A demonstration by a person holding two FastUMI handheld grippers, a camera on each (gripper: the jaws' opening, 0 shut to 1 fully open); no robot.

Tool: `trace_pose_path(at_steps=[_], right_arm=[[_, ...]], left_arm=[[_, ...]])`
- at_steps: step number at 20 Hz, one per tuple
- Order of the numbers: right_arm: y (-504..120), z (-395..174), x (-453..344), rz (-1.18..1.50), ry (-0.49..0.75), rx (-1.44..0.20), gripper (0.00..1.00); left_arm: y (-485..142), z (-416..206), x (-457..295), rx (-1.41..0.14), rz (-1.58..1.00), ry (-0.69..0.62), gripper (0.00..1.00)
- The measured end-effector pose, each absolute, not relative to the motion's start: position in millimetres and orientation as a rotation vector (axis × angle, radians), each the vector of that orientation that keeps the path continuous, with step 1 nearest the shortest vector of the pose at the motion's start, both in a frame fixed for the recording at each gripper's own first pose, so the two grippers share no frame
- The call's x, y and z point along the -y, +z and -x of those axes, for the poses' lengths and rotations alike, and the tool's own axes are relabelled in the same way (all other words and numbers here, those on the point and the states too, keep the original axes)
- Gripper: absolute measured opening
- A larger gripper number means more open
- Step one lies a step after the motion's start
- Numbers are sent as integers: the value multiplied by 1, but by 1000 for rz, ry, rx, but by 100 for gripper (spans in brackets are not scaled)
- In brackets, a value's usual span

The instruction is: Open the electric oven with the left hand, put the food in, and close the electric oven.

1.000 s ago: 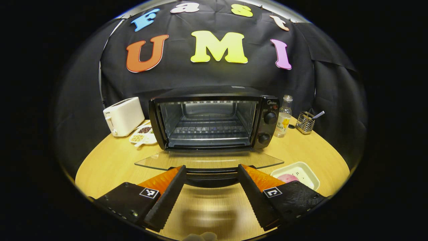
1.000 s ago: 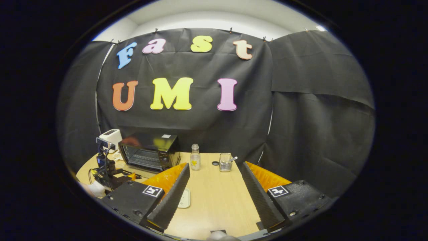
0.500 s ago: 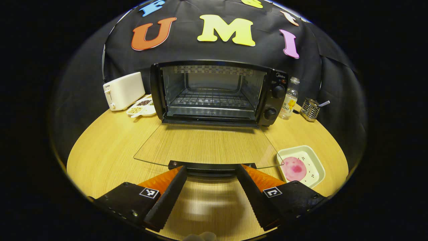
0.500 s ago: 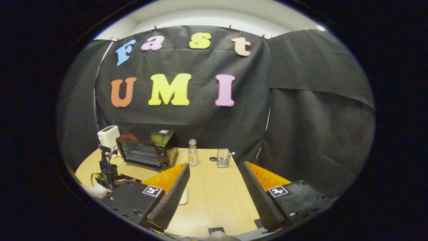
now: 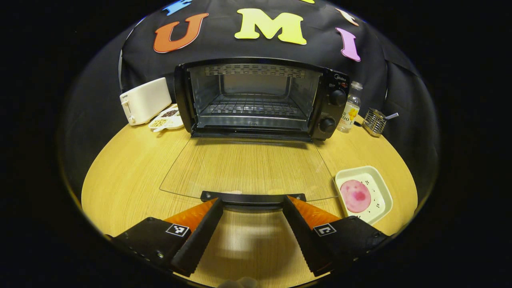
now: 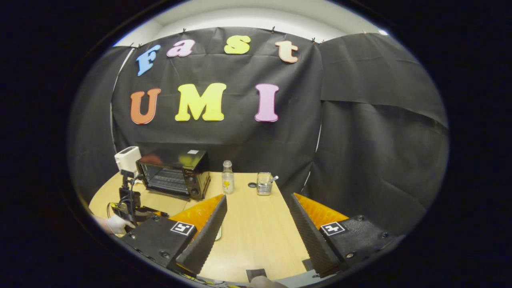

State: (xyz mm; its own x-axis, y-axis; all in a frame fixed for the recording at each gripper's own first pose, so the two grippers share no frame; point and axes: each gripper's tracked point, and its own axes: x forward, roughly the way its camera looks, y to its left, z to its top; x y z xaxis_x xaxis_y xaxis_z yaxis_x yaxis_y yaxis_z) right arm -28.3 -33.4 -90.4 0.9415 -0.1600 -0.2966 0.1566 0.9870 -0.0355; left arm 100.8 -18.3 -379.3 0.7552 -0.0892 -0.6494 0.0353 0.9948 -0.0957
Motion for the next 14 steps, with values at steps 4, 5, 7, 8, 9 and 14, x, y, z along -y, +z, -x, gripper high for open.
trace_pose_path(at_steps=[4,5,7,8,9,14], right_arm=[[-103,18,34,-3,-147,-320,100],[-109,14,33,-7,-140,-331,100],[-125,1,31,-20,-113,-361,100],[-136,-6,29,-27,-94,-384,100],[-146,-14,26,-29,-76,-408,99],[-221,-59,13,-50,19,-562,99]], left_arm=[[-359,-100,7,-638,60,-41,98],[-349,-97,6,-610,59,-40,98],[-331,-88,0,-573,50,-40,98],[-321,-81,-3,-555,45,-34,98],[-310,-75,-6,-536,39,-28,98],[-248,-41,-20,-449,39,26,98]])
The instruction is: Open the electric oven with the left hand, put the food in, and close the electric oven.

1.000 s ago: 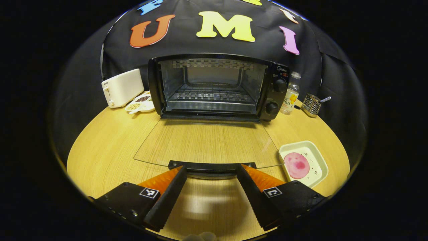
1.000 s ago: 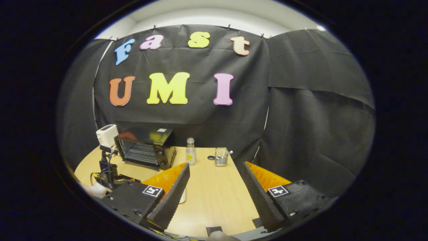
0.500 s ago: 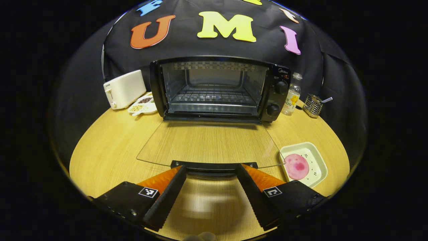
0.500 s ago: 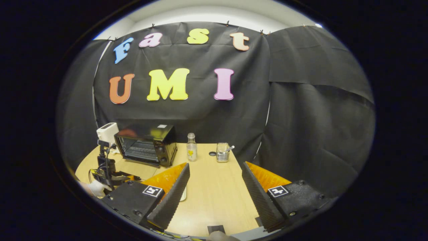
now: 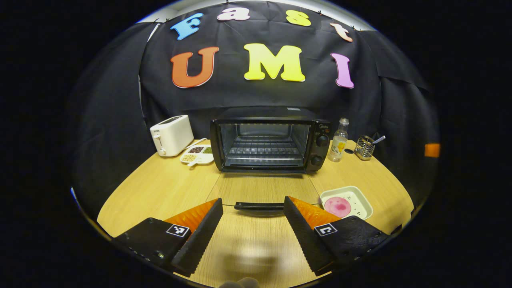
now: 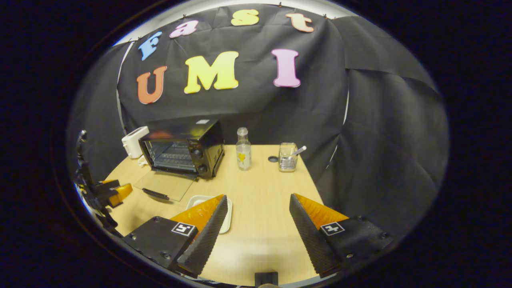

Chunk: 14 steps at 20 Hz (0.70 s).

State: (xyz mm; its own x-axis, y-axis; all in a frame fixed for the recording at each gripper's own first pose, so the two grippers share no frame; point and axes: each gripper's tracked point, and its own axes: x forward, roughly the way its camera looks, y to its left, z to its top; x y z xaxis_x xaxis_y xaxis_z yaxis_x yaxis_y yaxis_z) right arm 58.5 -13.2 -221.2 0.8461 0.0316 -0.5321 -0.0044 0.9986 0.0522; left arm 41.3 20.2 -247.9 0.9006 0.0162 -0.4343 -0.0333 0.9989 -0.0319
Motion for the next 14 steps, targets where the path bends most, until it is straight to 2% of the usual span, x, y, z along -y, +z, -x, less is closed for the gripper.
trace_pose_path(at_steps=[4,7,10,11,12,13,14], right_arm=[[-281,-93,-7,-101,113,-714,94],[-326,-115,-29,-155,201,-840,82],[-368,-126,-46,-216,270,-975,74],[-381,-125,-50,-230,285,-1025,62],[-389,-126,-52,-242,301,-1061,64],[-396,-129,-54,-250,315,-1087,54],[-400,-132,-56,-254,320,-1104,52]], left_arm=[[-198,-20,-31,-392,19,102,98],[-168,-7,-30,-367,13,150,98],[-146,5,-28,-354,3,203,98],[-139,7,-26,-352,11,216,97],[-135,10,-23,-348,16,234,98],[-131,12,-21,-343,21,248,97],[-127,15,-19,-340,22,261,97]])
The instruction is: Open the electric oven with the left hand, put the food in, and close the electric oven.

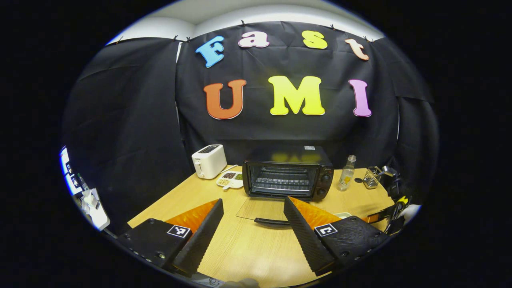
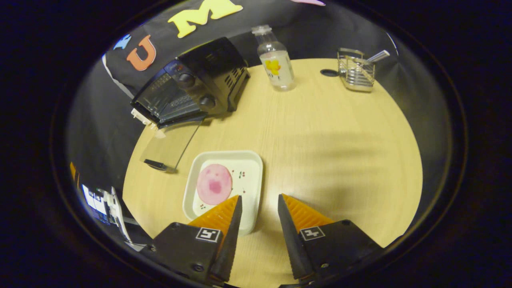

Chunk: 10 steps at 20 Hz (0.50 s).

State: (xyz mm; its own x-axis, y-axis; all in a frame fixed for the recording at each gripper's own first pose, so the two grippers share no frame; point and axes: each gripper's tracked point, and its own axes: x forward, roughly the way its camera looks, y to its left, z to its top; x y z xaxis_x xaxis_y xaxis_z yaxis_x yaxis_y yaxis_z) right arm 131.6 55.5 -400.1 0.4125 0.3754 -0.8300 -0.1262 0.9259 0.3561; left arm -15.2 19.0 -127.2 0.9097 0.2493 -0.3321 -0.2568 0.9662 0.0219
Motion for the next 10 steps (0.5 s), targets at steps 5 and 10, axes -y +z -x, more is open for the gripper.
trace_pose_path(at_steps=[5,10], right_arm=[[-412,-142,-62,-270,334,-1175,31],[-415,-140,-60,-242,332,-1286,13]], left_arm=[[-121,34,-13,-337,27,317,97],[-123,48,-13,-327,65,367,97]])
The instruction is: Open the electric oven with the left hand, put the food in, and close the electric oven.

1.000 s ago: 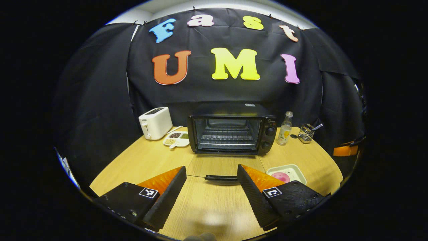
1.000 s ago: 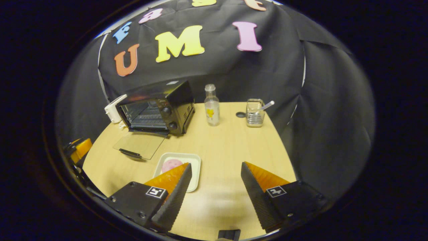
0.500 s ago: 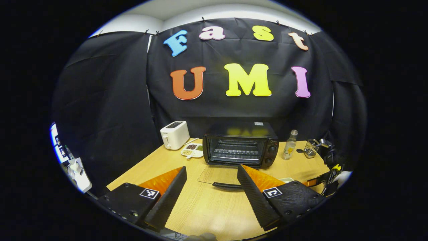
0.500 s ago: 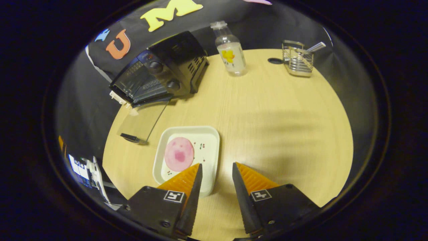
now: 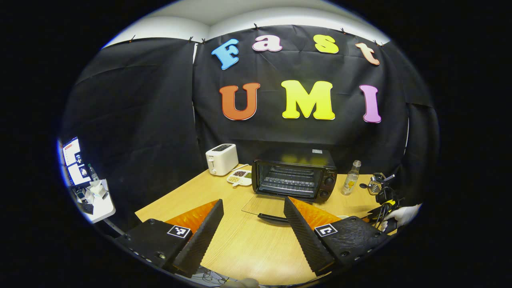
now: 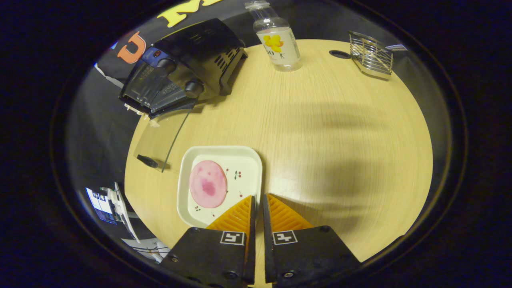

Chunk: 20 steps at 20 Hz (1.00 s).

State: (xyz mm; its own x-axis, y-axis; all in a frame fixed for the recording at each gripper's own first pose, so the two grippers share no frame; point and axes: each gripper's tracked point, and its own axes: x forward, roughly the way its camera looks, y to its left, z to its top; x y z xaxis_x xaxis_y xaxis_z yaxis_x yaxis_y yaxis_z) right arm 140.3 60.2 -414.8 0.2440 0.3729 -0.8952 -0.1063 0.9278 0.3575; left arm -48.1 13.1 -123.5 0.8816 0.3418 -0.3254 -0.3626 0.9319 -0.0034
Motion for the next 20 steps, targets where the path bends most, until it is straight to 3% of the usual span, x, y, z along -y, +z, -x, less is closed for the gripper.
trace_pose_path(at_steps=[4,8,13,20], right_arm=[[-413,-143,-61,-362,330,-1373,5],[-412,-142,-63,-528,322,-1395,4],[-398,-144,-75,-769,262,-1292,4],[-366,-144,-84,-799,184,-1137,4]], left_arm=[[-126,52,-18,-299,74,367,97],[-134,54,-25,-292,113,341,97],[-137,54,-43,-295,119,285,97],[-146,55,-75,-314,133,218,97]])
